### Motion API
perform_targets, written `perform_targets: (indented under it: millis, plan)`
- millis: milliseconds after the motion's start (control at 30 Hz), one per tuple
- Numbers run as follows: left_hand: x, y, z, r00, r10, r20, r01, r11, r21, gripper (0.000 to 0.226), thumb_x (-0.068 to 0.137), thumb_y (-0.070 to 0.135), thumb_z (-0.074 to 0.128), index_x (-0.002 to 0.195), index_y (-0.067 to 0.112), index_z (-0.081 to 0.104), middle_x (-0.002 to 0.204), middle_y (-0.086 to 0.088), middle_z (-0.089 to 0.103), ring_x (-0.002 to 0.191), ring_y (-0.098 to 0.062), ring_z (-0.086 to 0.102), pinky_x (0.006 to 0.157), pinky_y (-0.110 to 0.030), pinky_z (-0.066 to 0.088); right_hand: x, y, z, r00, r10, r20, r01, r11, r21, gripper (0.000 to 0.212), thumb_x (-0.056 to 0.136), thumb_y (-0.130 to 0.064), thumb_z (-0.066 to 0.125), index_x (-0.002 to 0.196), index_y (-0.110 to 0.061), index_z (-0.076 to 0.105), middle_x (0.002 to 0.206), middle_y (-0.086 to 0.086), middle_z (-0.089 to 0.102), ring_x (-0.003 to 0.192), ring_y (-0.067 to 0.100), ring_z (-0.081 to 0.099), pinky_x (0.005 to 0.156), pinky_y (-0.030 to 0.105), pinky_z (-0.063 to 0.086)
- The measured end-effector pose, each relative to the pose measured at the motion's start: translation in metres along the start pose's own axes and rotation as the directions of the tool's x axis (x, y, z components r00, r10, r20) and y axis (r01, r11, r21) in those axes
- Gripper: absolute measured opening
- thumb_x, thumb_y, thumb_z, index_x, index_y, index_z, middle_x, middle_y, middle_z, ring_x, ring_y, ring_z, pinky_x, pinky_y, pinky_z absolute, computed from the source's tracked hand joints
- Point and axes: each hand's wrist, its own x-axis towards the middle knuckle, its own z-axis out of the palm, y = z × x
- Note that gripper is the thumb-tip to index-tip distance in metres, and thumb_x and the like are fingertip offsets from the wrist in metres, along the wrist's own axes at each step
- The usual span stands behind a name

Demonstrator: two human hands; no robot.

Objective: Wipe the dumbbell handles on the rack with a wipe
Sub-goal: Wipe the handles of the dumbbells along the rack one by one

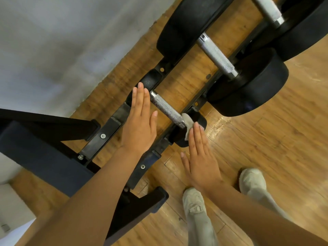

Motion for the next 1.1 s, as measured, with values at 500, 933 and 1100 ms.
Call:
perform_targets:
  millis: [500, 933, 1100]
  plan:
    - [0.014, 0.006, 0.019, 0.946, 0.068, -0.318, 0.016, 0.968, 0.252, 0.054, 0.106, 0.027, 0.036, 0.152, 0.001, 0.027, 0.156, -0.02, 0.031, 0.146, -0.031, 0.024, 0.121, -0.045, 0.021, 0.013, 0.042, 0.0, 0.933, -0.285, -0.222, 0.33, 0.921, 0.207, 0.043, 0.102, -0.026, 0.036, 0.136, -0.002, 0.046, 0.158, 0.018, 0.023, 0.149, 0.027, 0.017, 0.122, 0.043, 0.011]
    - [0.035, -0.01, 0.043, 0.891, 0.241, -0.384, -0.079, 0.916, 0.393, 0.055, 0.107, 0.029, 0.029, 0.155, 0.003, 0.023, 0.162, -0.013, 0.021, 0.151, -0.028, 0.011, 0.123, -0.037, -0.003, 0.06, 0.082, 0.027, 0.589, -0.757, -0.282, 0.731, 0.648, -0.214, 0.049, 0.104, -0.021, 0.039, 0.149, -0.003, 0.031, 0.157, 0.013, 0.028, 0.147, 0.03, 0.023, 0.12, 0.045, 0.021]
    - [0.038, -0.007, 0.051, 0.859, 0.229, -0.458, -0.044, 0.925, 0.378, 0.055, 0.106, 0.029, 0.03, 0.154, 0.002, 0.026, 0.161, -0.014, 0.025, 0.15, -0.028, 0.014, 0.123, -0.034, -0.006, 0.068, 0.093, 0.023, 0.733, -0.525, -0.432, 0.605, 0.794, 0.061, 0.051, 0.107, -0.027, 0.028, 0.146, 0.007, 0.03, 0.155, 0.019, 0.028, 0.147, 0.03, 0.023, 0.116, 0.048, 0.03]
